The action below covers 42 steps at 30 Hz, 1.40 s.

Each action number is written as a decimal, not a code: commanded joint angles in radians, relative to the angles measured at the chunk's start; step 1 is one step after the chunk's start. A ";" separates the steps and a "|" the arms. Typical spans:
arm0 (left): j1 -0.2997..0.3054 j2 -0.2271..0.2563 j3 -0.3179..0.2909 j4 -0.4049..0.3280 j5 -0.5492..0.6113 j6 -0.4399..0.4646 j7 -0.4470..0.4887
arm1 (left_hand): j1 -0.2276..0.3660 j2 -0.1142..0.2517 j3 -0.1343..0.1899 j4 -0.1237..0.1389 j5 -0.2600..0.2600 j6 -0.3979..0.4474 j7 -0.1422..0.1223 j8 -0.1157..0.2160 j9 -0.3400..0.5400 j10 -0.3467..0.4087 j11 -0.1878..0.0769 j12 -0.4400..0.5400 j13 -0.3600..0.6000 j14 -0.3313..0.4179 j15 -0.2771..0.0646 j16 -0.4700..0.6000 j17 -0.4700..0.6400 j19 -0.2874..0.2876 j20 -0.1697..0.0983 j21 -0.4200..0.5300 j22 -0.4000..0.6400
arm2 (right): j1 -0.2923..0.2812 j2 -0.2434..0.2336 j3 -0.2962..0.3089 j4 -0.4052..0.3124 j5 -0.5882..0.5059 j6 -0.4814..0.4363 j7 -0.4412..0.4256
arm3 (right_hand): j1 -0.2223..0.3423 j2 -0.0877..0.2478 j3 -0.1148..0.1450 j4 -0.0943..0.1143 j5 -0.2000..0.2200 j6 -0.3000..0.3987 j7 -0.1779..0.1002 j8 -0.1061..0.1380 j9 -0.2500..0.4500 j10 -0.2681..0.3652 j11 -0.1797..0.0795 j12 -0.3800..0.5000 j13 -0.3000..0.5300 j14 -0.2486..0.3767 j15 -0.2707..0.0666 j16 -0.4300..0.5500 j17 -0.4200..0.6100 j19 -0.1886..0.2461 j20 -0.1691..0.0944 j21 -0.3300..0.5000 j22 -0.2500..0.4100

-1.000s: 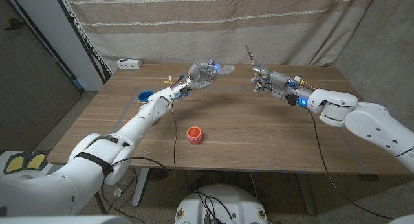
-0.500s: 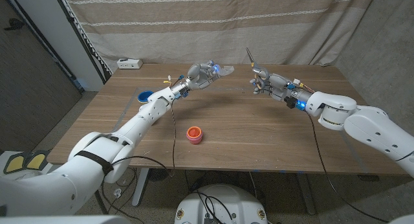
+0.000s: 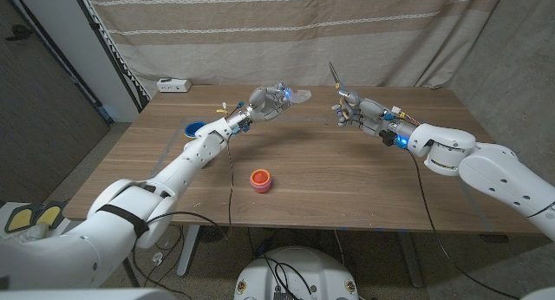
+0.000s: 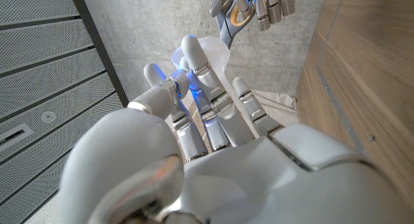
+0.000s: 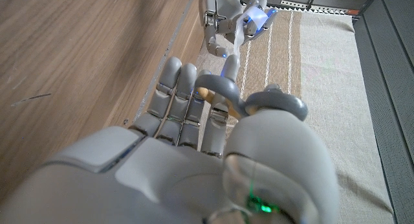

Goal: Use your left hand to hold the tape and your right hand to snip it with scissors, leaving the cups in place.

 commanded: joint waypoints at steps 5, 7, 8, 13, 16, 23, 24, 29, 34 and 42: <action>0.026 0.025 -0.001 -0.049 -0.006 0.007 0.027 | 0.013 0.002 -0.002 -0.001 0.007 0.009 0.000 0.005 0.003 0.081 -0.076 0.218 0.000 -0.003 -0.001 0.004 -0.001 -0.002 -0.074 -0.001 0.005 | 0.000 0.009 -0.008 0.005 0.002 0.005 -0.003 | -0.031 -0.002 -0.020 0.006 0.012 -0.199 0.066 -0.040 -0.033 0.007 -0.022 0.392 0.030 -0.016 -0.077 -0.006 0.008 -0.002 0.006 -0.007 0.001; 0.031 0.029 0.000 -0.058 -0.007 0.011 0.032 | 0.013 0.002 -0.002 -0.001 0.007 0.011 -0.001 0.005 0.002 0.082 -0.076 0.219 -0.001 -0.003 -0.001 0.004 -0.001 -0.001 -0.074 -0.001 0.005 | -0.005 0.010 -0.006 0.003 0.004 0.007 -0.007 | -0.037 -0.001 -0.022 0.007 0.013 -0.209 0.068 -0.051 -0.041 0.000 -0.024 0.391 0.032 -0.015 -0.079 -0.006 0.009 -0.003 0.008 -0.009 0.001; 0.035 0.031 0.000 -0.064 -0.009 0.013 0.035 | 0.013 0.002 -0.002 -0.001 0.007 0.010 -0.001 0.005 0.003 0.082 -0.076 0.219 -0.001 -0.003 -0.001 0.004 -0.001 -0.001 -0.074 -0.001 0.005 | -0.008 0.008 -0.006 0.001 0.000 0.008 -0.010 | -0.040 -0.002 -0.024 0.007 0.014 -0.228 0.077 -0.064 -0.048 -0.006 -0.018 0.393 0.037 -0.021 -0.078 -0.009 0.010 -0.006 0.012 -0.011 0.001; 0.038 0.033 0.002 -0.068 -0.011 0.011 0.033 | 0.014 0.001 -0.003 -0.001 0.007 0.008 0.000 0.003 0.002 0.082 -0.076 0.221 -0.002 -0.003 -0.001 0.004 -0.001 0.000 -0.074 -0.001 0.005 | -0.029 0.003 0.006 -0.014 0.003 0.010 -0.023 | -0.051 -0.004 -0.029 0.010 0.016 -0.233 0.077 -0.076 -0.059 -0.008 -0.018 0.391 0.037 -0.023 -0.077 -0.014 0.009 -0.006 0.012 -0.013 0.001; 0.039 0.033 0.003 -0.070 -0.013 0.010 0.033 | 0.015 0.001 -0.003 -0.001 0.007 0.009 -0.001 0.004 0.002 0.081 -0.076 0.222 -0.002 -0.003 -0.001 0.004 -0.001 -0.001 -0.073 -0.002 0.005 | -0.039 0.000 0.012 -0.021 0.001 0.013 -0.031 | -0.057 -0.005 -0.033 0.012 0.017 -0.233 0.077 -0.083 -0.067 -0.009 -0.018 0.390 0.034 -0.025 -0.076 -0.018 0.008 -0.006 0.013 -0.015 0.001; 0.033 0.033 0.009 -0.063 -0.010 0.012 0.033 | 0.016 0.001 -0.003 -0.001 0.007 0.013 -0.001 0.004 0.001 0.079 -0.076 0.223 -0.003 -0.003 -0.001 0.005 -0.002 0.000 -0.074 -0.003 0.005 | -0.048 0.002 0.020 -0.024 0.009 0.013 -0.038 | -0.062 -0.001 -0.034 0.011 0.020 -0.230 0.078 -0.093 -0.080 -0.009 -0.020 0.389 0.033 -0.023 -0.074 -0.016 0.009 -0.005 0.013 -0.018 0.001; 0.032 0.033 0.009 -0.061 -0.010 0.010 0.032 | 0.016 0.001 -0.003 -0.001 0.007 0.012 0.000 0.004 0.000 0.078 -0.076 0.223 -0.004 -0.003 -0.001 0.005 -0.002 -0.001 -0.074 -0.003 0.005 | -0.046 0.002 0.019 -0.023 0.009 0.012 -0.039 | -0.061 0.000 -0.033 0.011 0.021 -0.230 0.076 -0.094 -0.081 -0.007 -0.021 0.388 0.031 -0.024 -0.073 -0.014 0.011 -0.006 0.013 -0.019 0.001; 0.026 0.030 0.009 -0.051 -0.011 0.010 0.029 | 0.017 0.001 -0.003 -0.001 0.007 0.011 0.001 0.004 0.002 0.080 -0.076 0.224 -0.004 -0.003 -0.001 0.004 -0.002 0.000 -0.074 -0.003 0.005 | -0.035 0.004 0.013 -0.018 0.006 0.011 -0.032 | -0.062 0.002 -0.033 0.010 0.022 -0.224 0.073 -0.098 -0.088 -0.008 -0.021 0.390 0.034 -0.025 -0.074 -0.016 0.008 -0.005 0.014 -0.020 0.001; 0.012 0.021 0.011 -0.024 -0.009 0.005 0.014 | 0.017 0.001 -0.004 0.000 0.007 0.008 0.000 0.003 0.003 0.081 -0.076 0.227 -0.005 -0.004 -0.001 0.004 -0.003 0.000 -0.074 -0.004 0.005 | -0.033 0.003 0.014 -0.022 0.005 0.007 -0.040 | -0.062 0.002 -0.033 0.007 0.024 -0.220 0.073 -0.103 -0.095 -0.007 -0.018 0.390 0.033 -0.025 -0.074 -0.014 0.009 -0.005 0.014 -0.022 0.001; -0.011 0.004 0.009 0.024 -0.005 -0.004 -0.007 | 0.018 0.001 -0.004 0.000 0.007 0.007 0.001 0.003 0.003 0.080 -0.076 0.228 -0.006 -0.003 -0.001 0.005 -0.003 0.000 -0.074 -0.005 0.005 | -0.025 0.001 0.012 -0.023 0.002 0.001 -0.045 | -0.062 0.004 -0.034 0.004 0.026 -0.214 0.073 -0.110 -0.105 -0.006 -0.021 0.387 0.028 -0.025 -0.076 -0.010 0.010 -0.004 0.014 -0.024 0.002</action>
